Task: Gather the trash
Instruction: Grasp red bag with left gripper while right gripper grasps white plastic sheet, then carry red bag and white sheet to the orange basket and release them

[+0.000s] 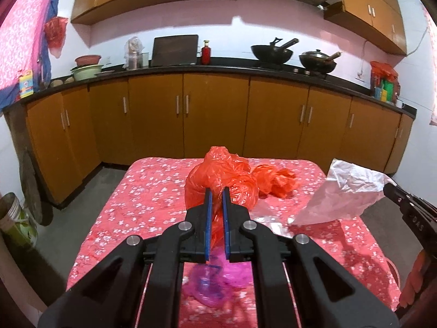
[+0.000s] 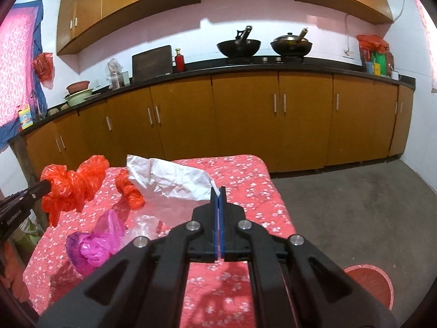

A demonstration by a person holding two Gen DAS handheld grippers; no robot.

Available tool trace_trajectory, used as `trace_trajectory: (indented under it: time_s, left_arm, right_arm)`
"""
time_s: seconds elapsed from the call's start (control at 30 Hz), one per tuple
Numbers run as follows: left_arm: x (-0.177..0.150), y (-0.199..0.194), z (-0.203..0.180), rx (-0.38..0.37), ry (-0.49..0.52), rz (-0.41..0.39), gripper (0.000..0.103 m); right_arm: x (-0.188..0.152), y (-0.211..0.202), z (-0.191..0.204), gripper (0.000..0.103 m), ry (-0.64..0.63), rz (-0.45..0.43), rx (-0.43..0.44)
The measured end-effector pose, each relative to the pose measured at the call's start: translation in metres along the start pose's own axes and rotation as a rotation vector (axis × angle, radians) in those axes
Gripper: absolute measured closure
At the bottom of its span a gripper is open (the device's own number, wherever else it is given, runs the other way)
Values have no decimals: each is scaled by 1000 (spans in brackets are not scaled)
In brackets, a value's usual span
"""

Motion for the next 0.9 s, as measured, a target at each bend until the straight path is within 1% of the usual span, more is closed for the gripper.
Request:
trace_trajectory:
  time_s: [0.3, 0.53, 0.7, 0.9]
  left_arm:
    - [2, -3, -46, -74, 39, -5, 96]
    - [-3, -4, -93, -155, 75, 11, 96]
    - [-10, -8, -129, -217, 103, 20, 96]
    - [-22, -13, -184, -308, 133, 39, 96]
  right_arm:
    - [2, -18, -43, 101, 33, -20, -61]
    - [3, -30, -84, 101, 59, -33, -117]
    - [-2, -40, -120, 101, 82, -39, -173]
    - [-12, -59, -181, 101, 123, -42, -267]
Point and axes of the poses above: each gripper's, at about its wrist camera, not at the fingertips, and y roughly the way its jaws point, z to its left, x to its top, the point moved 8 cm from there along y, roughly the way its jaws point, and after that the axes turned 3 degrees about -z, right-handed, at the moved point
